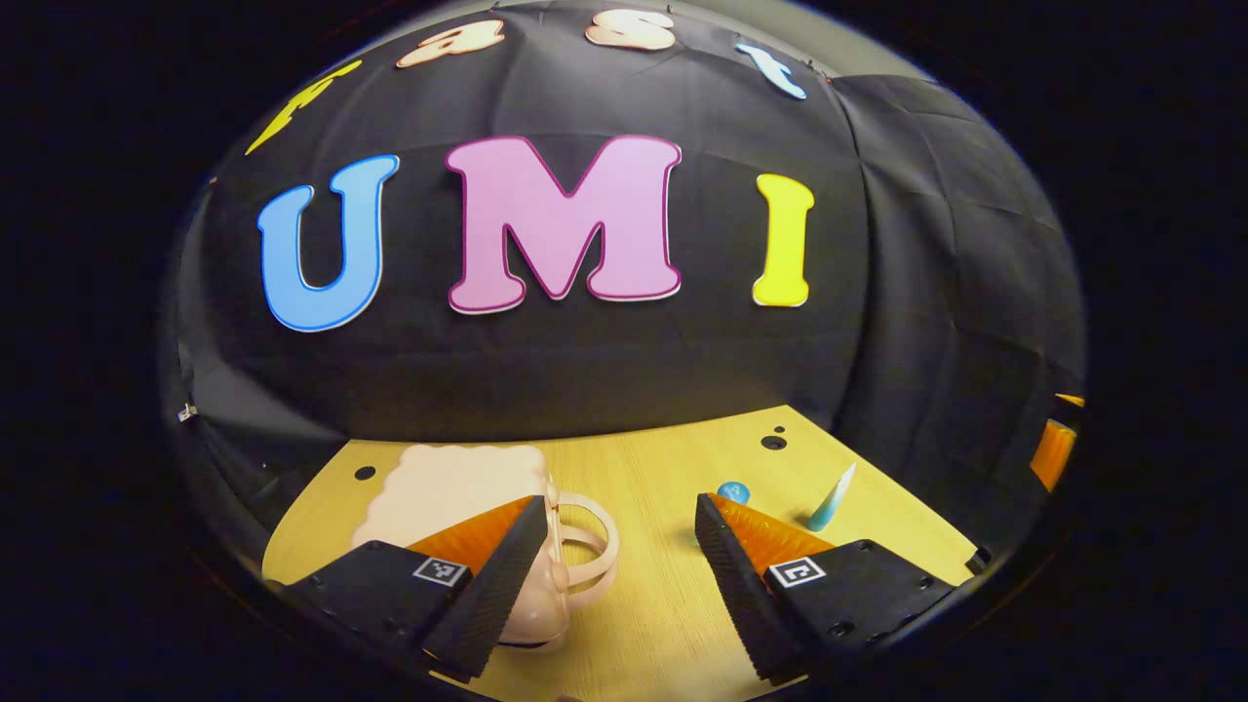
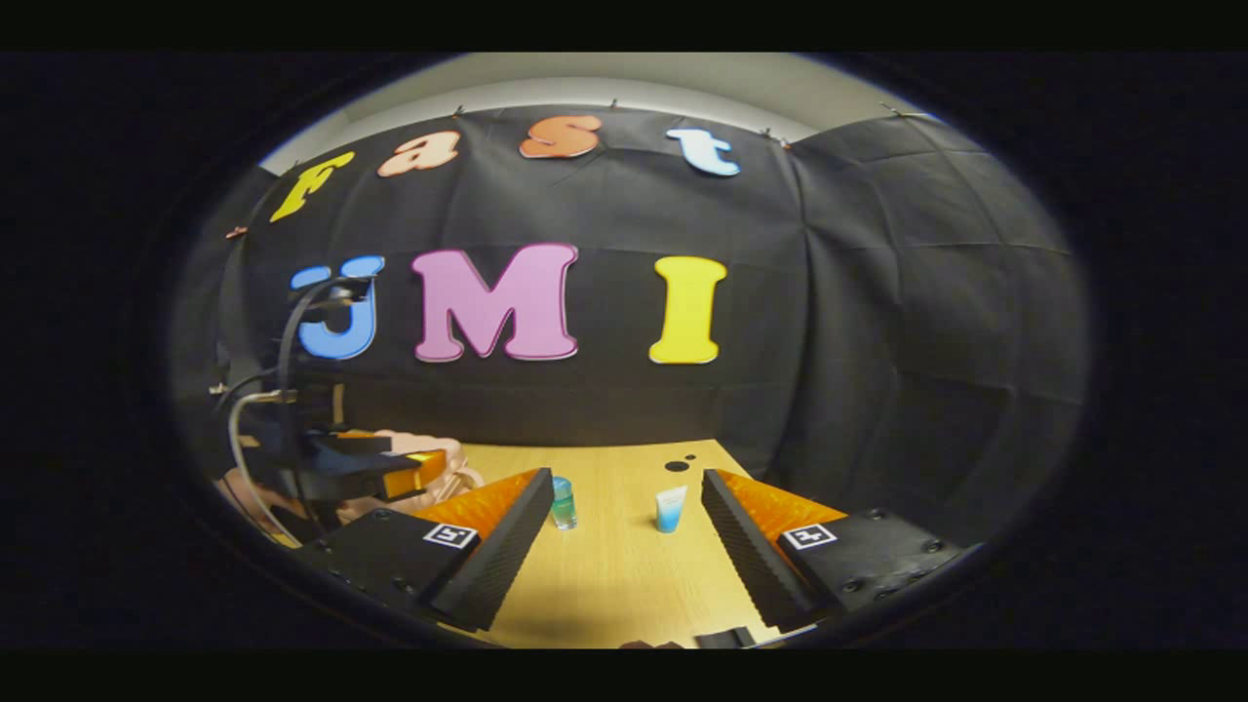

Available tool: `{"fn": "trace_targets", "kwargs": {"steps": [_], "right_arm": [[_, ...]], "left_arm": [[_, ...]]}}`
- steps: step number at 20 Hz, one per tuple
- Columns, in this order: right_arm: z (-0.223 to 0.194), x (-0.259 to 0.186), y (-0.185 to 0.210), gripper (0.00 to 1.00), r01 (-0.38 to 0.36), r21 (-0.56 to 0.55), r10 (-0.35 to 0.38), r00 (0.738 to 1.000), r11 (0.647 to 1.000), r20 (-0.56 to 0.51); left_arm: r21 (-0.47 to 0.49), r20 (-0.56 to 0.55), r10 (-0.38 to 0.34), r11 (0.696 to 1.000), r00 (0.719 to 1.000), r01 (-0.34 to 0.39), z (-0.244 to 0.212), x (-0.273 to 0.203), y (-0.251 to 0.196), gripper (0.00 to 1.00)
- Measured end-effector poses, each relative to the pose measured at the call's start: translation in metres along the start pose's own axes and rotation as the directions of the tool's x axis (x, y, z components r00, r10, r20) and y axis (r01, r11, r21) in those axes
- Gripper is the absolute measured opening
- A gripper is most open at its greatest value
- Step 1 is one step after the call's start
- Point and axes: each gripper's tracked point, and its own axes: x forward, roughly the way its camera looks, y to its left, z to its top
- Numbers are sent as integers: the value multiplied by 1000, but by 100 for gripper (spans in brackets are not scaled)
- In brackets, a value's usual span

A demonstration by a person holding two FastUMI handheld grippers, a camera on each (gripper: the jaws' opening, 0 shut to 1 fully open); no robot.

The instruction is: First open the suitcase, pack the skin care products into it, and then close the suitcase.

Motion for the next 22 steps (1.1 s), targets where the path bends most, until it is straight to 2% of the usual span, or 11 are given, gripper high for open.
{"fn": "trace_targets", "kwargs": {"steps": [2, 4, 7, 10, 13, 14, 16, 17, 20, 21, 22], "right_arm": [[-4, 17, -2, 97, -57, -49, 58, 998, 997, 17], [-12, 34, -10, 96, -87, -39, 87, 996, 995, -3], [-30, 55, -23, 97, -88, 42, 90, 994, 995, -68], [-64, 69, -33, 97, -95, 28, 98, 978, 995, -184], [-76, 71, -44, 97, -86, 33, 92, 969, 996, -231], [-80, 72, -48, 97, -80, 27, 84, 967, 996, -242], [-84, 74, -53, 97, -66, 32, 72, 964, 997, -256], [-84, 74, -53, 97, -60, 43, 69, 965, 997, -255], [-86, 77, -57, 97, -42, 34, 49, 964, 999, -263], [-86, 76, -57, 97, -37, 36, 45, 965, 999, -260], [-83, 76, -54, 97, -39, 41, 48, 965, 998, -256]], "left_arm": [[13, -70, 29, 1000, 997, -28, -16, 41, -2, 96], [20, -169, 51, 999, 984, -48, -41, 72, -7, 95], [57, -279, 124, 992, 952, -112, -74, 107, -2, 93], [89, -357, 203, 979, 912, -183, -99, 123, 8, 87], [87, -425, 259, 966, 867, -245, -120, 132, 21, 61], [95, -437, 271, 962, 858, -256, -125, 134, 25, 60], [97, -465, 280, 959, 840, -266, -135, 137, 29, 43], [94, -468, 271, 962, 841, -257, -135, 138, 27, 34], [73, -446, 257, 965, 857, -251, -129, 140, 25, 30], [66, -432, 244, 969, 868, -239, -123, 140, 21, 22], [56, -412, 227, 973, 883, -224, -114, 139, 19, 20]]}}
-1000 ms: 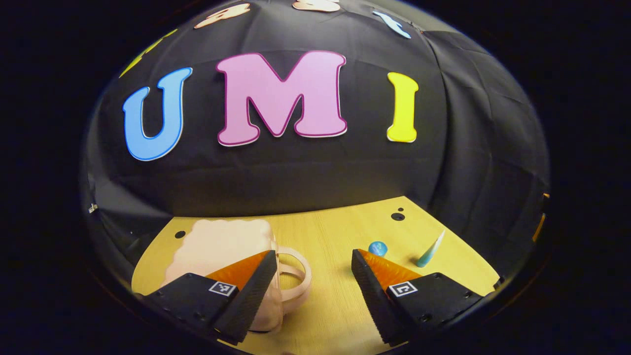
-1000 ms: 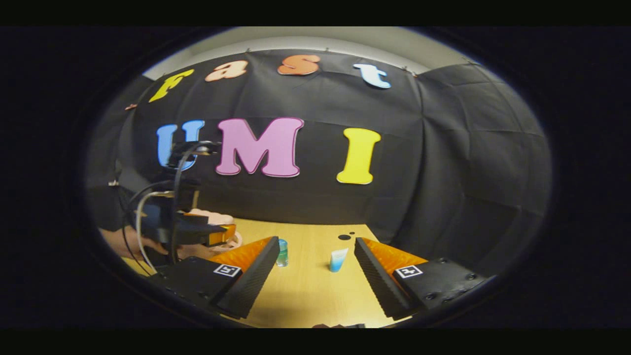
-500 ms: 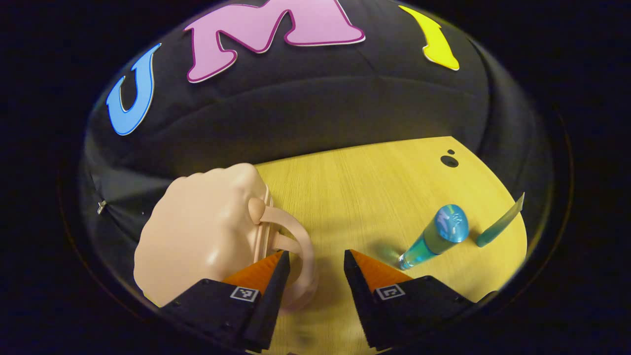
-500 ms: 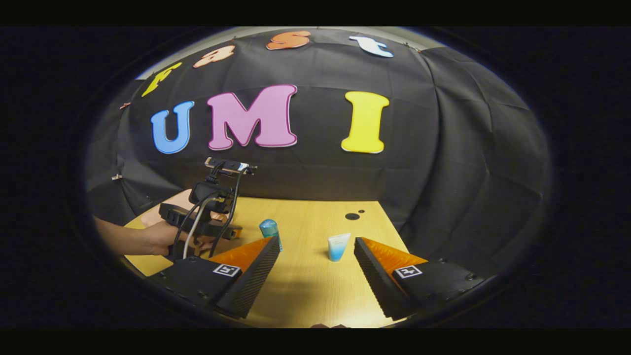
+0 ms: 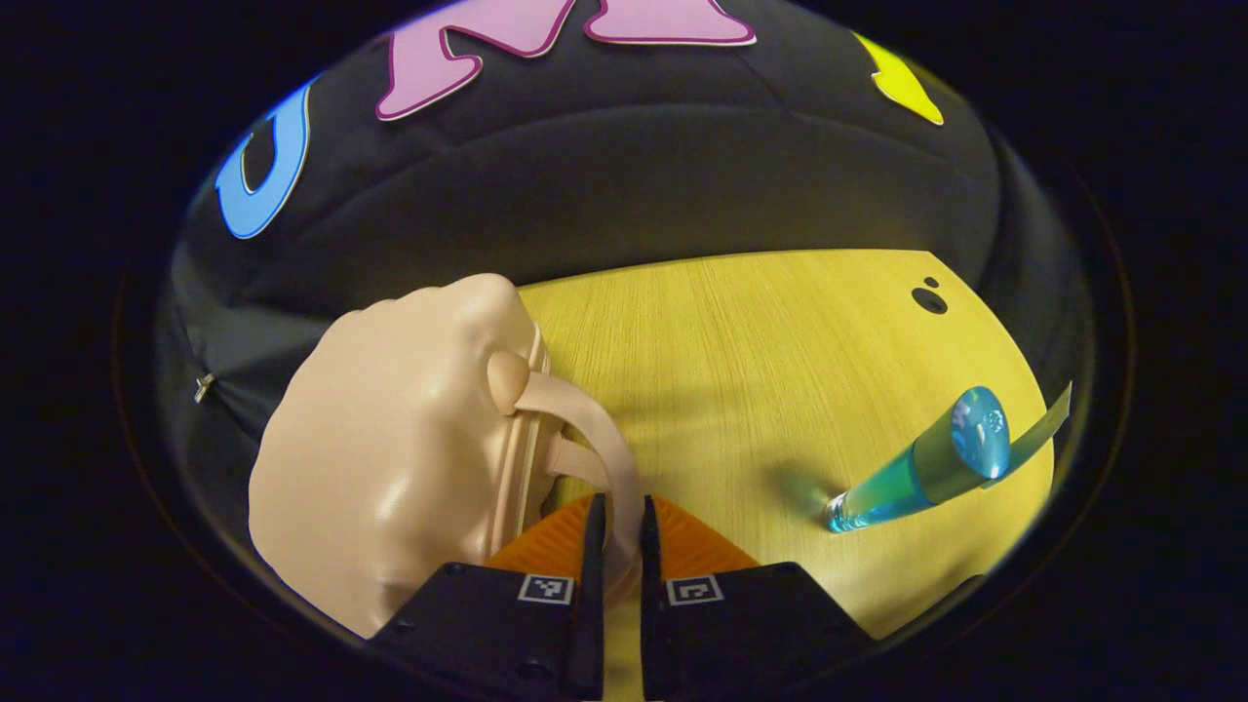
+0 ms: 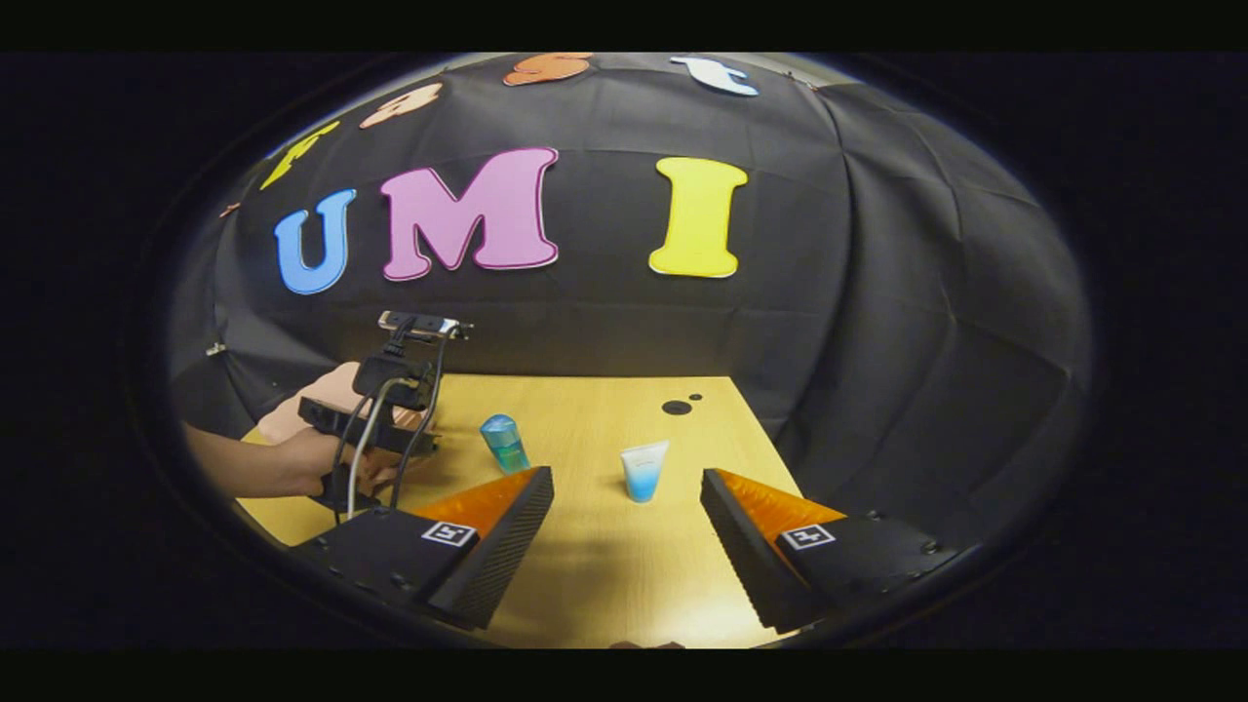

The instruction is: First open the suitcase, pack the skin care products into it, and then close the suitcase.

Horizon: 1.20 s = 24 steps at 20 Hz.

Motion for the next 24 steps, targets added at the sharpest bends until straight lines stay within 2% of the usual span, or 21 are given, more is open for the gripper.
{"fn": "trace_targets", "kwargs": {"steps": [2, 3, 4, 6, 8, 10, 11, 12, 13, 14, 15, 16, 19, 24], "right_arm": [[3, -3, 2, 97, 2, -2, -2, 1000, 1000, 9], [5, -4, 5, 97, 3, -3, -3, 1000, 1000, 15], [7, -6, 9, 97, -1, -3, 1, 1000, 1000, 19], [8, -8, 22, 96, -15, -2, 15, 1000, 1000, 23], [12, -11, 36, 97, -31, -8, 32, 999, 999, 29], [18, -15, 55, 97, -54, -12, 55, 998, 998, 42], [21, -17, 64, 100, -65, -17, 66, 996, 998, 52], [25, -18, 72, 97, -75, -25, 76, 995, 997, 61], [27, -19, 81, 97, -85, -33, 87, 994, 996, 69], [28, -20, 90, 97, -94, -39, 97, 993, 995, 73], [30, -20, 100, 97, -104, -51, 108, 991, 993, 76], [32, -21, 108, 97, -109, -61, 113, 990, 992, 81], [30, -22, 135, 97, -125, -67, 130, 989, 990, 70], [34, -27, 156, 97, -39, -47, 43, 996, 998, 83]], "left_arm": [[-4, 66, -27, 1000, 997, 28, 23, -17, 1, 14], [-17, 84, -31, 999, 996, 33, 34, -25, 6, 15], [-46, 93, -36, 998, 995, 40, 42, -35, 14, 11], [-144, 126, -81, 985, 989, 99, 64, -61, 29, 10], [-168, 174, -85, 979, 981, 115, 90, -90, 60, 10], [-150, 230, -62, 984, 971, 98, 116, -120, 95, 10], [-146, 246, -50, 985, 968, 88, 127, -135, 117, 5], [-133, 261, -46, 988, 964, 82, 132, -147, 139, 9], [-104, 278, -32, 992, 960, 64, 136, -155, 162, 9], [-65, 293, -15, 997, 956, 36, 138, -160, 187, 13], [-47, 301, 2, 999, 954, 13, 139, -166, 213, 9], [-44, 315, 16, 999, 949, -2, 143, -171, 239, 9], [-83, 345, 58, 996, 937, -32, 149, -173, 322, 9], [-90, 345, 174, 984, 923, -152, 117, -125, 458, 9]]}}
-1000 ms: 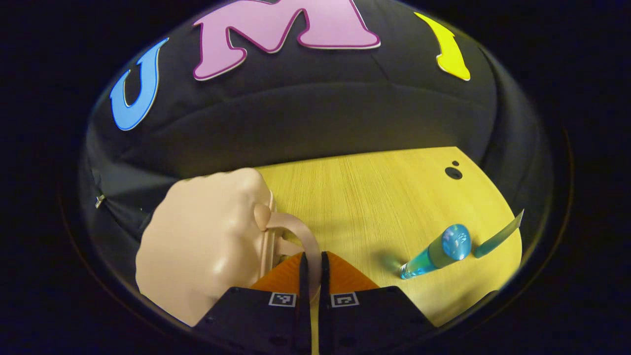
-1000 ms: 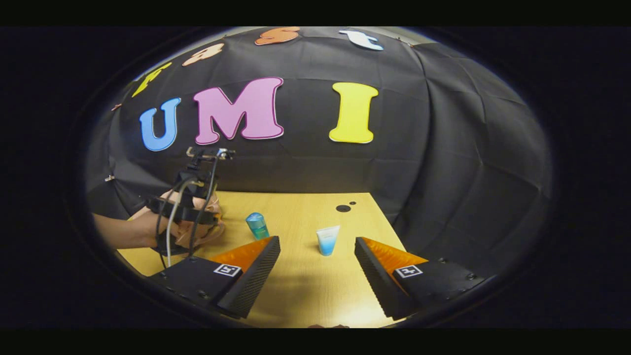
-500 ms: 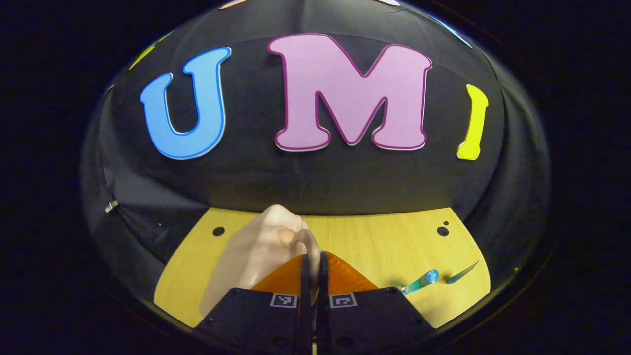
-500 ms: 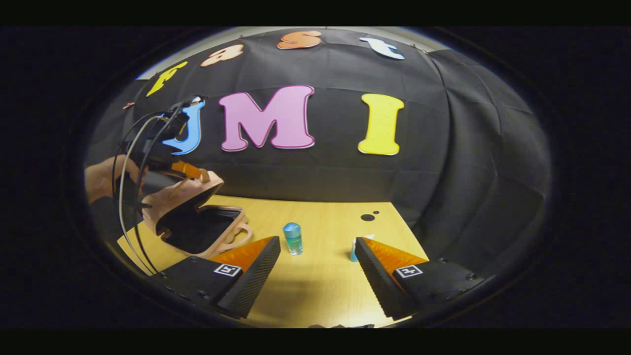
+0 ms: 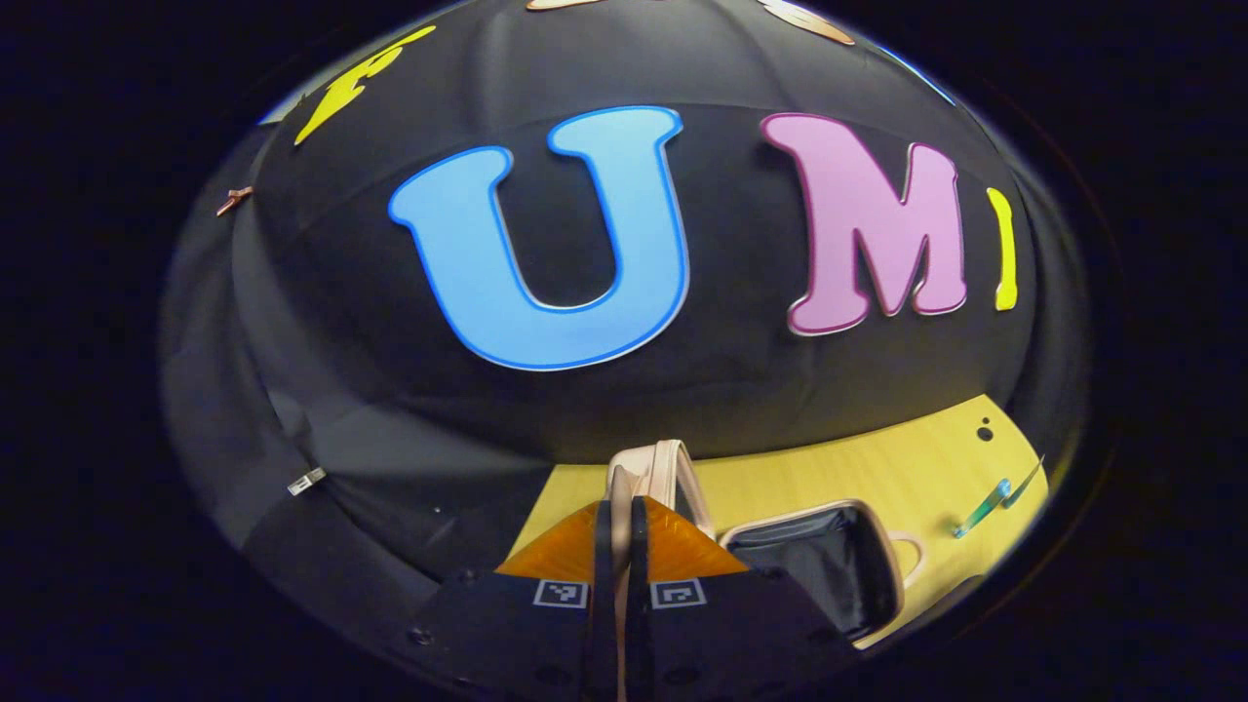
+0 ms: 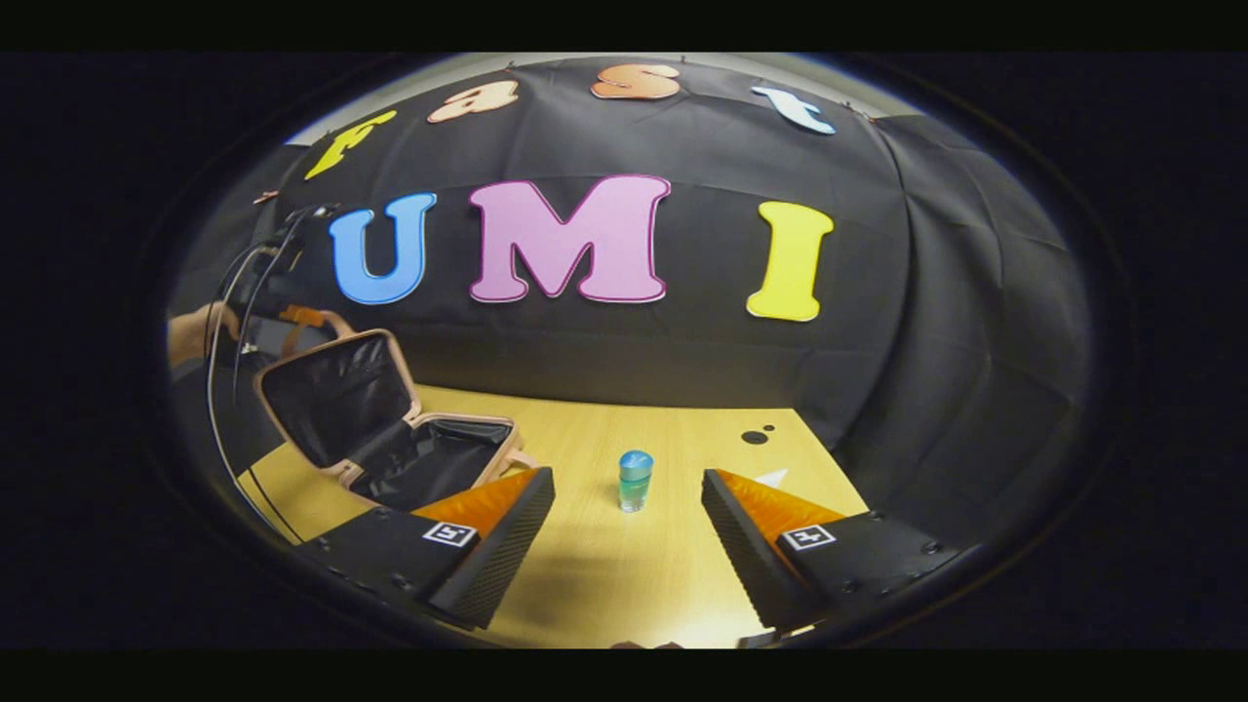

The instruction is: First open the suitcase, pack the skin care products into it, and then close the suitcase.

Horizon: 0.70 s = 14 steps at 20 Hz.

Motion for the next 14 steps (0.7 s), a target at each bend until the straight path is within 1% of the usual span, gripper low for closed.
{"fn": "trace_targets", "kwargs": {"steps": [2, 4, 6, 8, 10, 11, 12, 13, 14], "right_arm": [[-5, 4, 13, 97, 13, -9, -13, 1000, 1000, -7], [-13, 9, 24, 97, 18, -21, -18, 1000, 1000, -16], [-22, 16, 23, 97, 50, -30, -51, 999, 998, -20], [-32, 25, 21, 97, 82, 13, -82, 996, 997, -33], [-47, 34, 17, 97, 113, 67, -108, 991, 991, -77], [-53, 37, 13, 97, 127, 84, -119, 988, 988, -95], [-55, 39, 8, 97, 142, 85, -133, 986, 986, -98], [-53, 38, 3, 97, 149, 79, -143, 986, 986, -86], [-49, 37, -1, 97, 154, 68, -149, 986, 986, -71]], "left_arm": [[-23, -21, 51, 998, 998, -51, -36, 30, 44, 8], [-47, -77, 82, 995, 994, -86, -86, 58, 84, 9], [-103, -107, 87, 990, 990, -98, -133, 87, 109, 9], [-193, -137, 72, 976, 988, -98, -170, 109, 124, 9], [-240, -197, 84, 962, 977, -131, -200, 123, 142, 9], [-233, -237, 110, 958, 965, -167, -210, 128, 146, 12], [-202, -263, 161, 955, 951, -218, -217, 129, 149, 14], [-175, -254, 182, 957, 950, -230, -212, 130, 149, 19], [-155, -218, 182, 964, 959, -218, -201, 127, 142, 19]]}}
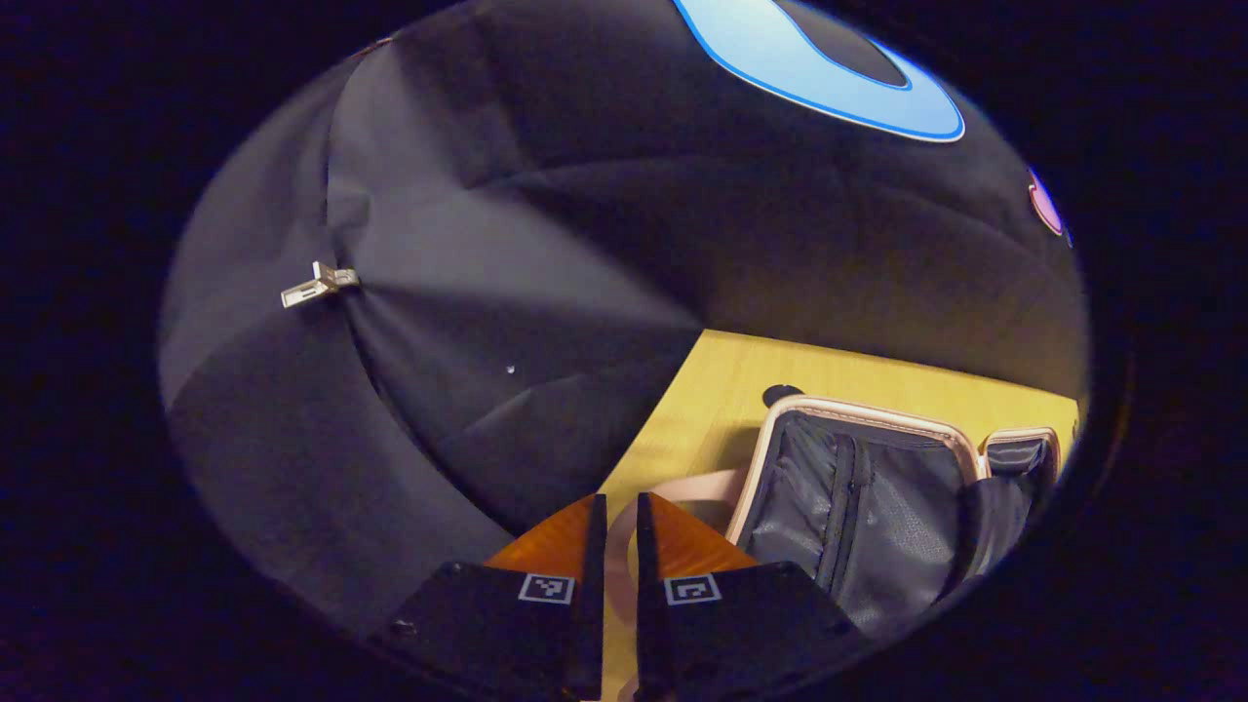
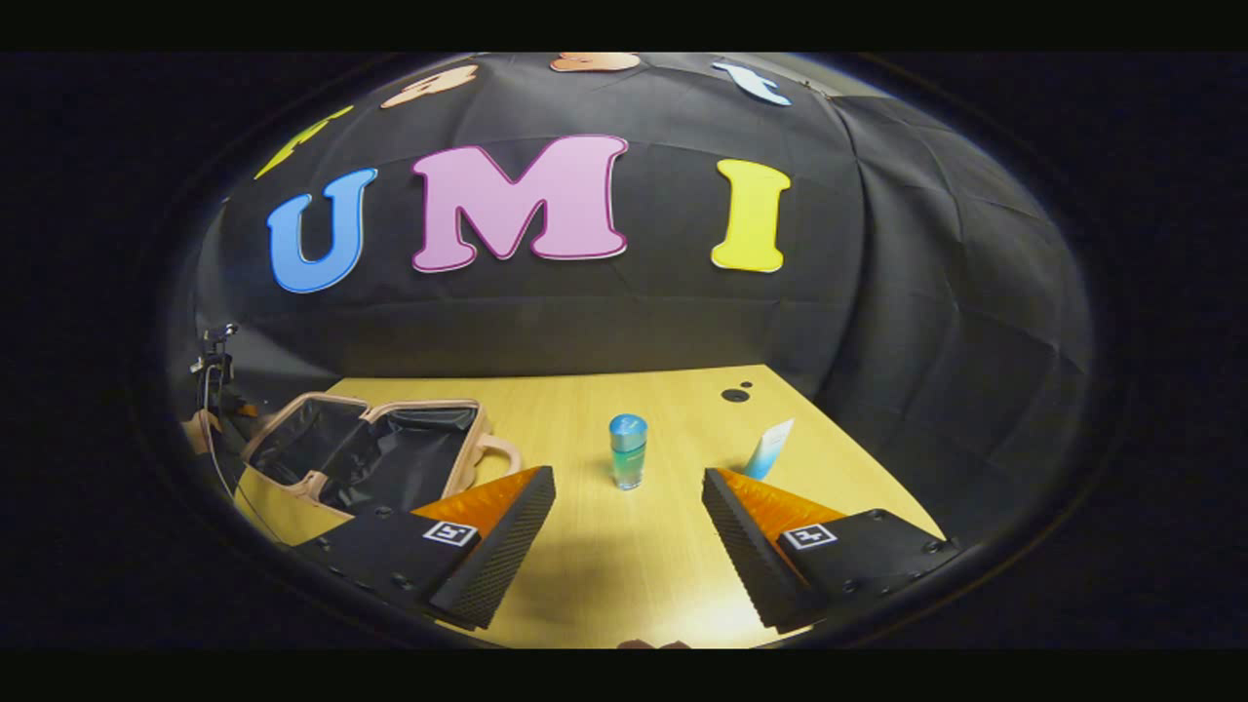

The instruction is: First open the suitcase, pack the skin care products into it, and then close the suitcase.

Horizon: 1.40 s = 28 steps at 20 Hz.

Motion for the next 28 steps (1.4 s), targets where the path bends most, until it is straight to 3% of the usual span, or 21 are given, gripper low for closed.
{"fn": "trace_targets", "kwargs": {"steps": [2, 4, 7, 10, 12, 15, 17, 22, 28], "right_arm": [[10, 1, -8, 97, 6, -17, -5, 1000, 1000, 27], [14, 5, -19, 97, 12, -4, -12, 999, 1000, 35], [23, 10, -39, 97, 24, 35, -25, 999, 999, 36], [32, 10, -61, 97, 31, 28, -32, 998, 999, 52], [29, 11, -74, 97, 20, 43, -21, 999, 999, 39], [26, 18, -96, 97, 12, 68, -14, 999, 998, 29], [25, 25, -115, 97, 19, 73, -21, 999, 997, 27], [17, 42, -157, 96, 27, 49, -28, 999, 998, 19], [-8, 71, -189, 97, 43, 37, -43, 999, 998, -14]], "left_arm": [[60, 54, -10, 998, 999, 7, 21, -24, -14, 31], [93, 133, -41, 995, 990, 29, 40, -64, -50, 99], [95, 246, -158, 986, 956, 138, 64, -138, -134, 96], [114, 338, -278, 961, 899, 254, 84, -213, -225, 97], [128, 364, -347, 938, 864, 323, 84, -258, -286, 96], [147, 365, -413, 911, 834, 386, 75, -313, -370, 96], [142, 353, -479, 877, 804, 460, 62, -346, -431, 96], [131, 286, -622, 779, 729, 613, 2, -377, -546, 96], [179, 137, -707, 707, 694, 684, -81, -352, -641, 97]]}}
